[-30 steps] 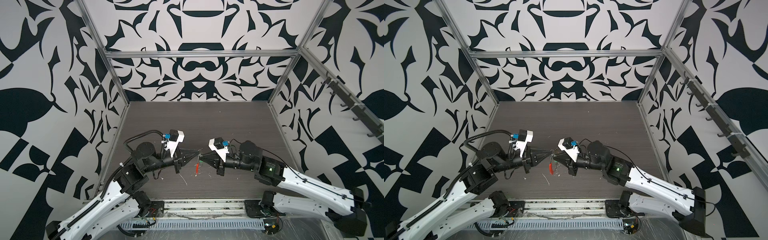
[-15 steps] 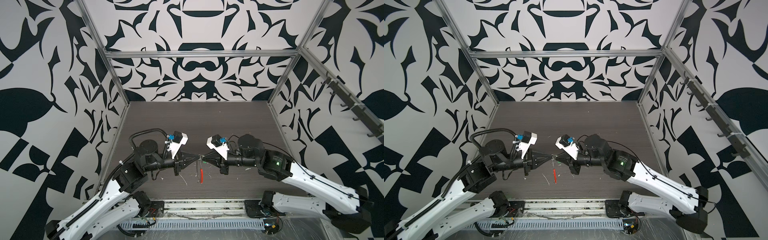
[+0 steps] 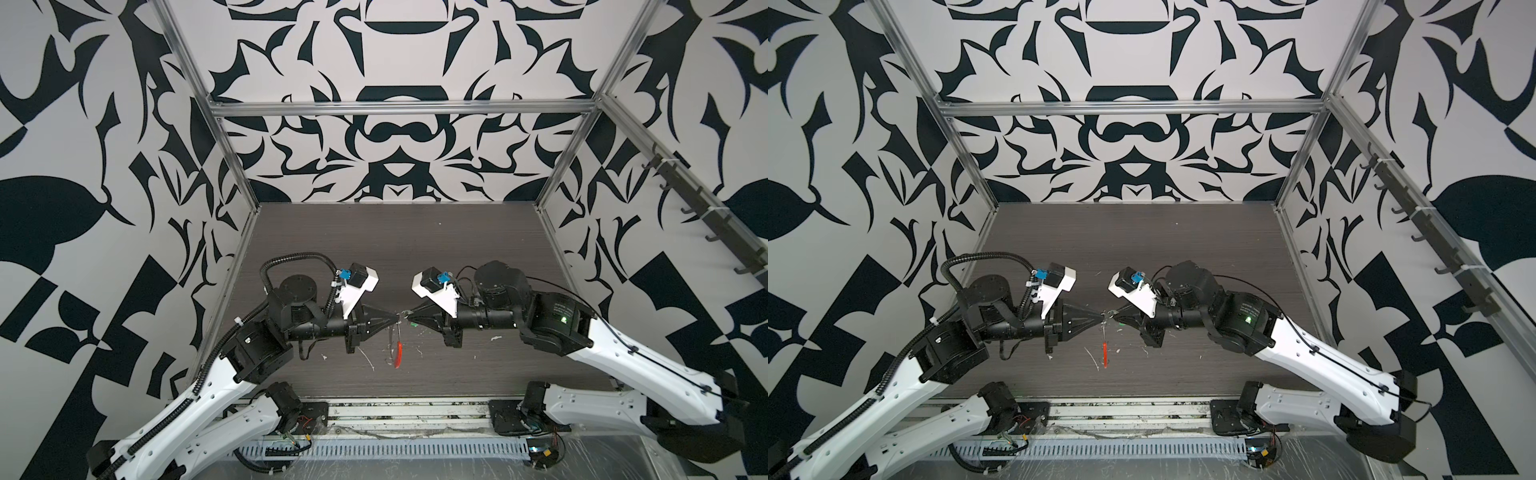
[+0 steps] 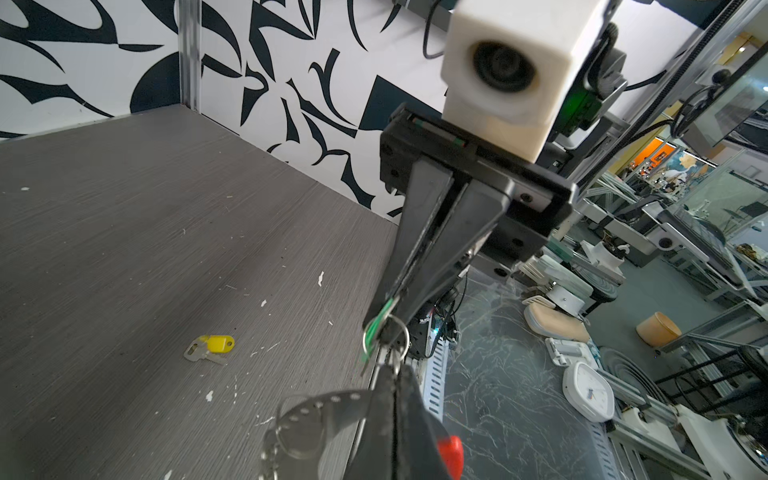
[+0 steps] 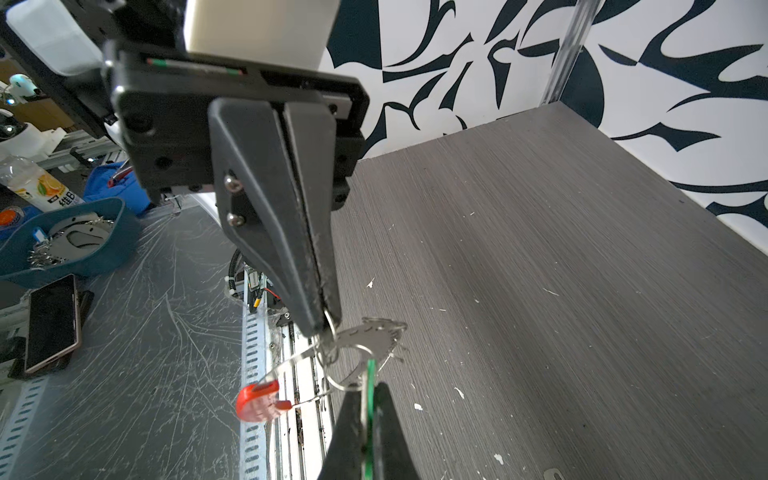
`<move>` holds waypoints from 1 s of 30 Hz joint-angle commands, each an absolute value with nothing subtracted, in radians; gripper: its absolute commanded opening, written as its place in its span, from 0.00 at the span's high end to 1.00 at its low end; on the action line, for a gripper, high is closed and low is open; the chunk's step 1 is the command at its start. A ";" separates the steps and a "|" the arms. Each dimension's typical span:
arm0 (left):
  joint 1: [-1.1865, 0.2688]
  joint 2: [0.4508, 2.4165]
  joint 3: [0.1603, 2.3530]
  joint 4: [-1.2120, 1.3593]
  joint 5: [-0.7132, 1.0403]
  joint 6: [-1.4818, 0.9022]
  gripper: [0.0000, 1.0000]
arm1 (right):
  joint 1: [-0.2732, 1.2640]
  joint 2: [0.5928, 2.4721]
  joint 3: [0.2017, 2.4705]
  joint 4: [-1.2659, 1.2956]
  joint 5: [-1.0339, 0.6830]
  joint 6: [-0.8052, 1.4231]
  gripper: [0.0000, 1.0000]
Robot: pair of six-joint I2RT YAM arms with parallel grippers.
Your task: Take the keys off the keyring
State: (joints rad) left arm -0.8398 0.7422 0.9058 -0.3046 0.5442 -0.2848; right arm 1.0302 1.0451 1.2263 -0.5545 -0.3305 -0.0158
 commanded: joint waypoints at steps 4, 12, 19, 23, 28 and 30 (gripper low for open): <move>-0.838 0.755 0.949 -0.354 0.586 -0.255 1.00 | 1.032 1.051 1.296 -0.569 -0.323 -0.046 1.00; -0.838 0.776 0.960 -0.367 0.640 -0.248 1.00 | 1.032 1.063 1.318 -0.565 -0.312 -0.053 1.00; -0.838 0.789 0.966 -0.368 0.681 -0.249 1.00 | 1.032 1.079 1.328 -0.561 -0.321 -0.058 1.00; -0.838 0.777 0.965 -0.367 0.692 -0.250 1.00 | 1.027 1.077 1.319 -0.565 -0.312 -0.067 1.00; -0.838 0.749 0.951 -0.332 0.718 -0.266 1.00 | 0.999 1.058 1.265 -0.526 -0.334 -0.051 1.00; -0.838 0.742 0.950 -0.321 0.731 -0.274 1.00 | 0.982 1.061 1.253 -0.516 -0.367 -0.042 1.00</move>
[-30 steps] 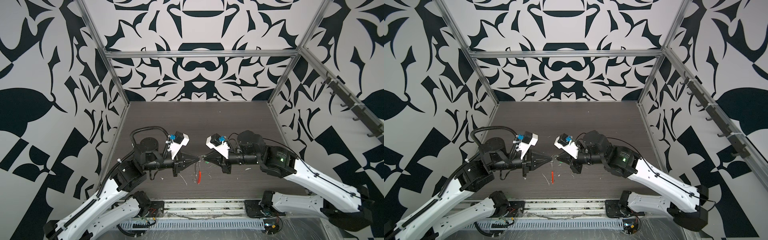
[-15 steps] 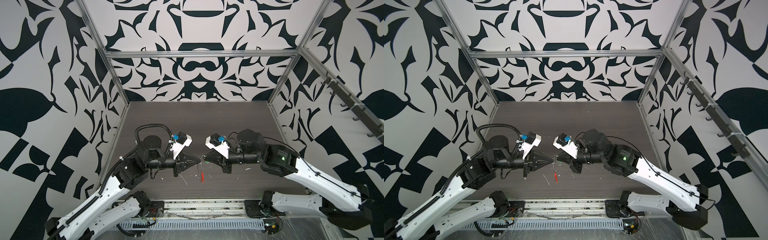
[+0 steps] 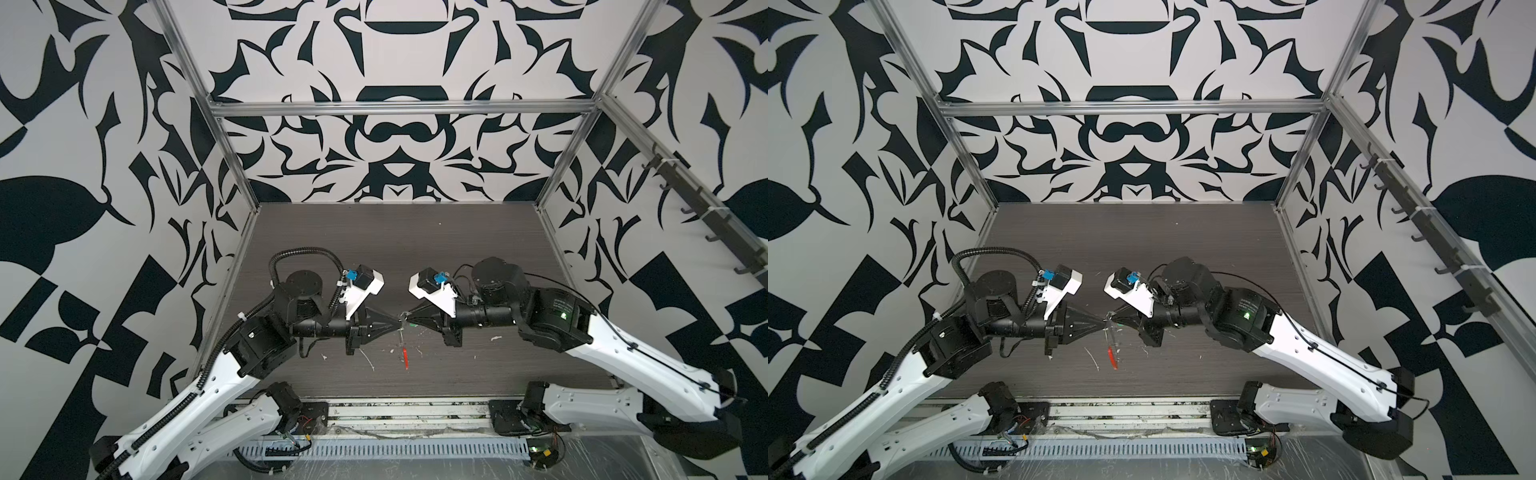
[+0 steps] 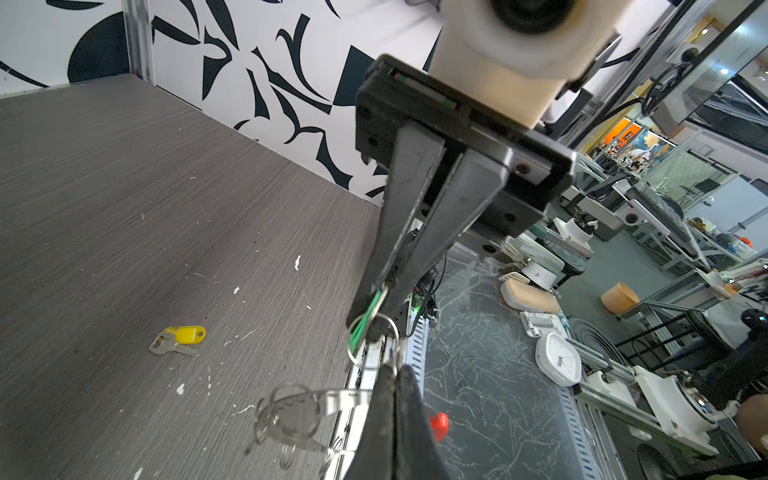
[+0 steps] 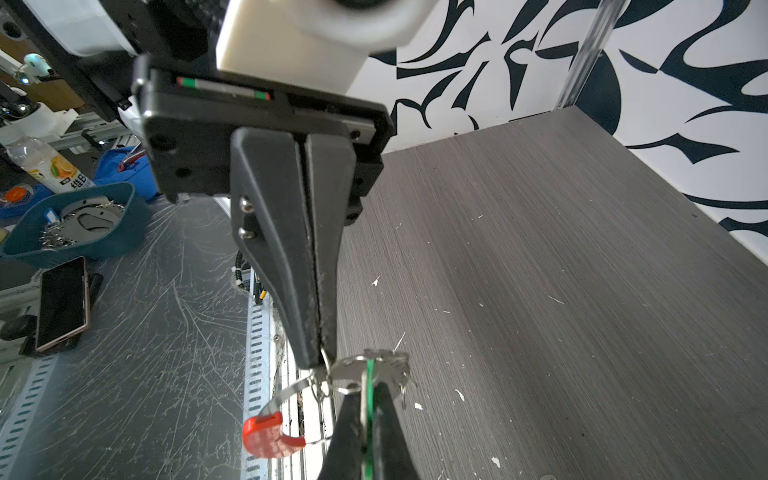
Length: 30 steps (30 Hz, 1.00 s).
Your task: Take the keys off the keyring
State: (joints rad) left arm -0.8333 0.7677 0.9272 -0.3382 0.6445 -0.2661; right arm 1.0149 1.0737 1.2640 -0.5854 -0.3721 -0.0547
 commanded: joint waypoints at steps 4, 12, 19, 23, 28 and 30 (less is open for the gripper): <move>-0.837 0.724 0.939 -0.284 0.748 -0.294 1.00 | 0.950 1.069 1.217 -0.483 -0.441 -0.024 1.00; -0.838 0.675 0.907 -0.234 0.673 -0.319 1.00 | 0.937 1.075 1.154 -0.420 -0.495 0.018 1.00; -0.837 0.617 0.848 -0.149 0.440 -0.347 1.00 | 0.950 1.073 1.087 -0.344 -0.476 0.068 1.00; -0.838 0.577 0.781 -0.031 0.357 -0.368 1.00 | 0.989 1.074 1.055 -0.288 -0.415 0.088 1.00; -0.838 0.552 0.708 0.135 0.359 -0.379 1.00 | 1.041 1.075 1.025 -0.243 -0.317 0.095 1.00; -0.837 0.548 0.679 0.217 0.377 -0.394 1.00 | 1.048 1.079 1.008 -0.222 -0.296 0.101 1.00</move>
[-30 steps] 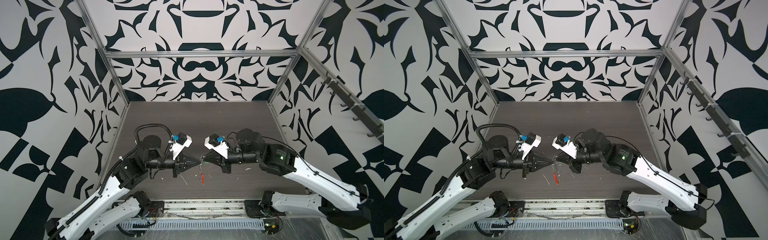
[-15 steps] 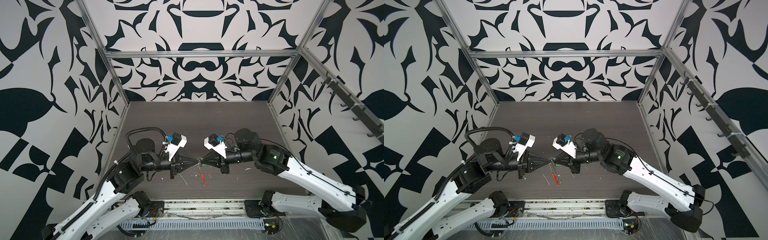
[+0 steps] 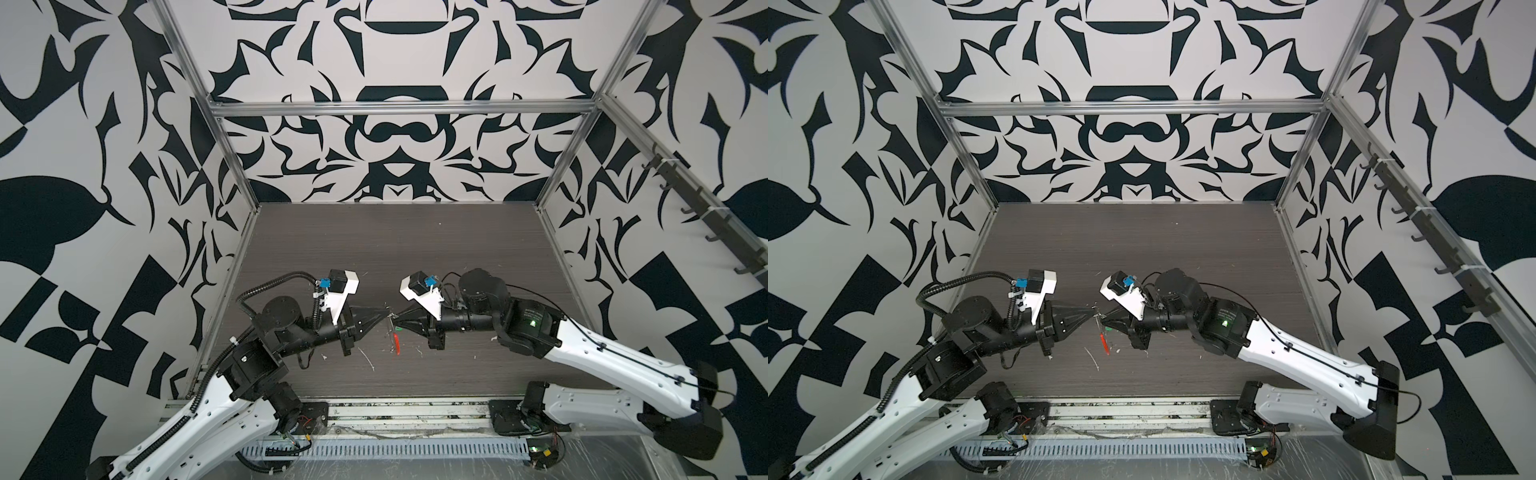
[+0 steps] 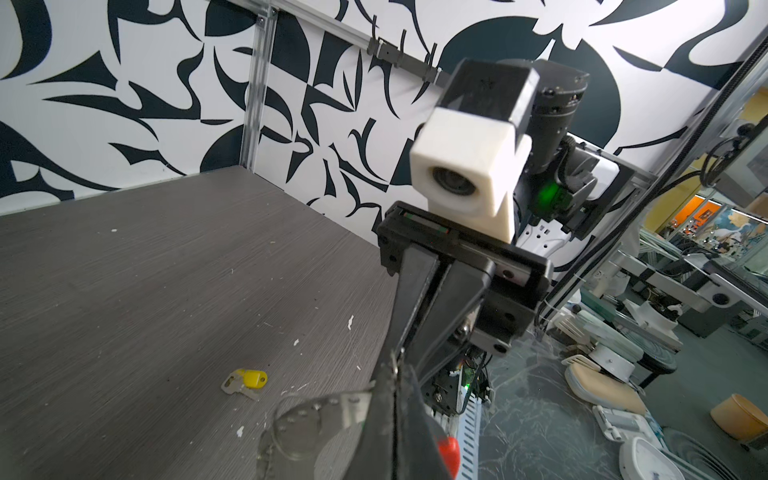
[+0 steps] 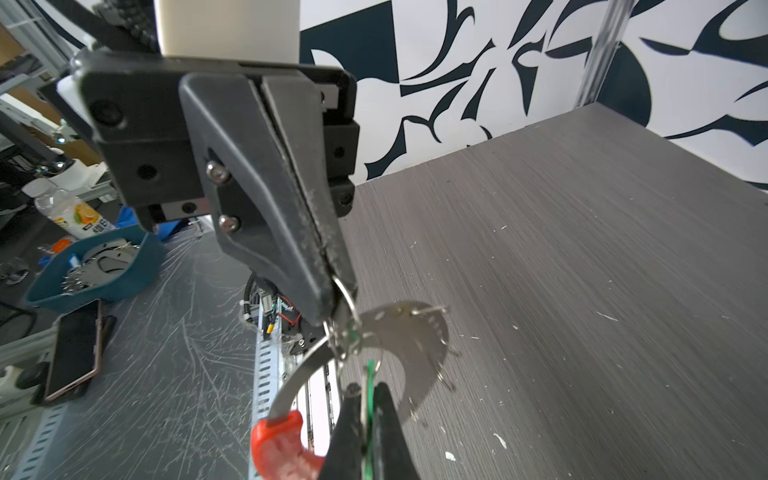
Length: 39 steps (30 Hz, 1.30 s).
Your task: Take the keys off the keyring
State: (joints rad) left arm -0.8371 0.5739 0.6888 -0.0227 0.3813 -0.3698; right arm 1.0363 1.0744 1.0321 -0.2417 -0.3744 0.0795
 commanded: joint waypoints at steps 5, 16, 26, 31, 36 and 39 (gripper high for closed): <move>-0.837 0.566 0.666 0.285 0.396 -0.401 1.00 | 1.061 1.084 0.973 -0.177 -0.284 0.118 1.00; -0.838 0.610 0.704 0.192 0.428 -0.372 1.00 | 1.063 0.997 0.956 -0.194 -0.232 0.111 0.93; -0.838 0.617 0.686 0.192 0.391 -0.367 1.00 | 1.063 0.886 0.959 -0.225 -0.211 0.100 0.59; -0.838 0.605 0.674 0.184 0.385 -0.368 1.00 | 1.063 0.850 0.964 -0.149 -0.210 0.115 0.53; -0.838 0.603 0.666 0.196 0.397 -0.374 1.00 | 1.063 0.883 0.971 -0.042 -0.216 0.128 0.51; -0.837 0.606 0.666 0.201 0.414 -0.376 1.00 | 1.063 0.909 0.966 0.018 -0.198 0.136 0.52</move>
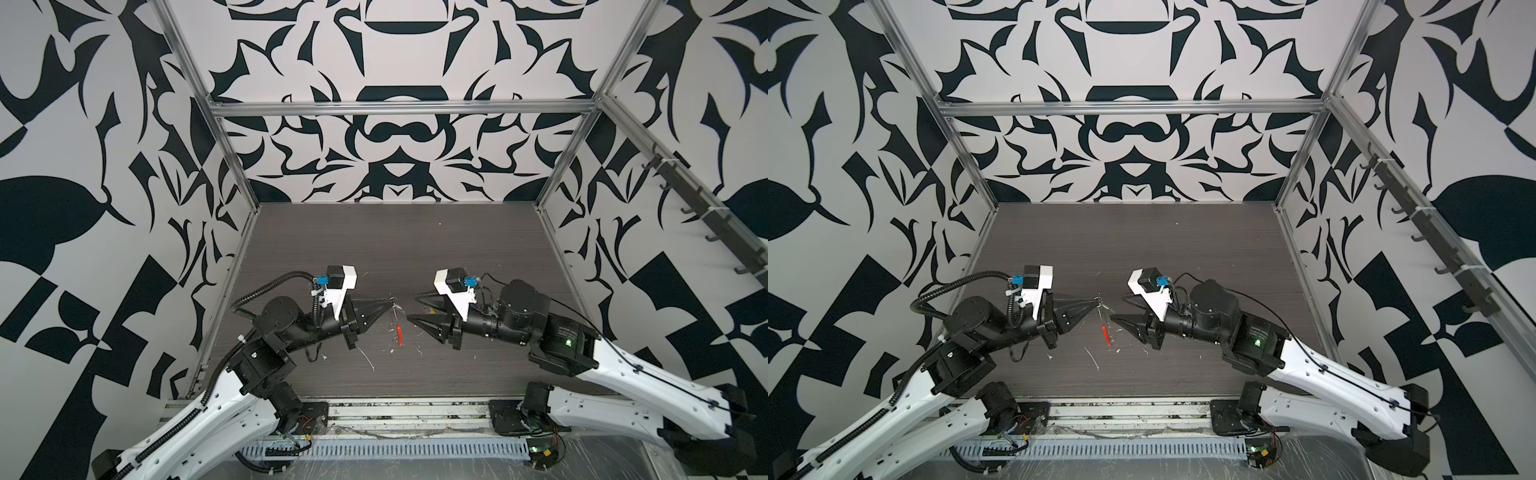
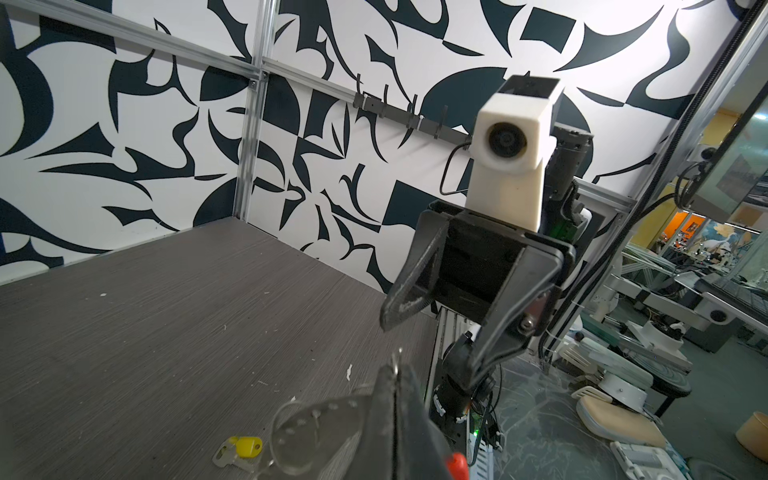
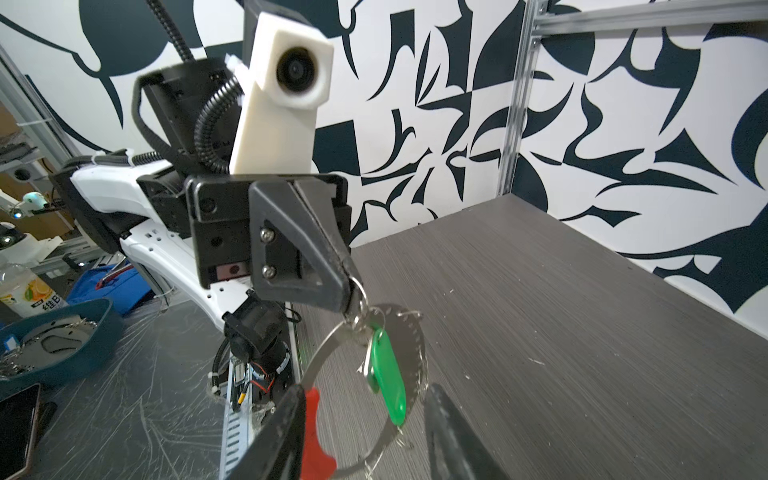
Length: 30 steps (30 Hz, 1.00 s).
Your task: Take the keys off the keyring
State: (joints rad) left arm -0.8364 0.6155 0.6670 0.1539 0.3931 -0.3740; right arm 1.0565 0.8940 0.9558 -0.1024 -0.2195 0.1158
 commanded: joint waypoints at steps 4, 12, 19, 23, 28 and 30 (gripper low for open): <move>-0.838 0.606 0.663 0.207 0.441 -0.378 1.00 | 1.063 0.902 0.913 0.148 -0.182 0.153 0.51; -0.838 0.607 0.661 0.215 0.472 -0.382 1.00 | 1.062 0.920 0.908 0.166 -0.272 0.168 0.46; -0.837 0.608 0.658 0.222 0.479 -0.387 1.00 | 1.062 0.933 0.908 0.158 -0.335 0.174 0.53; -0.837 0.607 0.655 0.225 0.477 -0.387 1.00 | 1.062 0.930 0.907 0.150 -0.351 0.174 0.62; -0.838 0.613 0.654 0.225 0.479 -0.387 1.00 | 1.060 0.930 0.908 0.140 -0.356 0.175 0.79; -0.838 0.614 0.655 0.222 0.479 -0.387 1.00 | 1.059 0.930 0.910 0.136 -0.357 0.175 0.84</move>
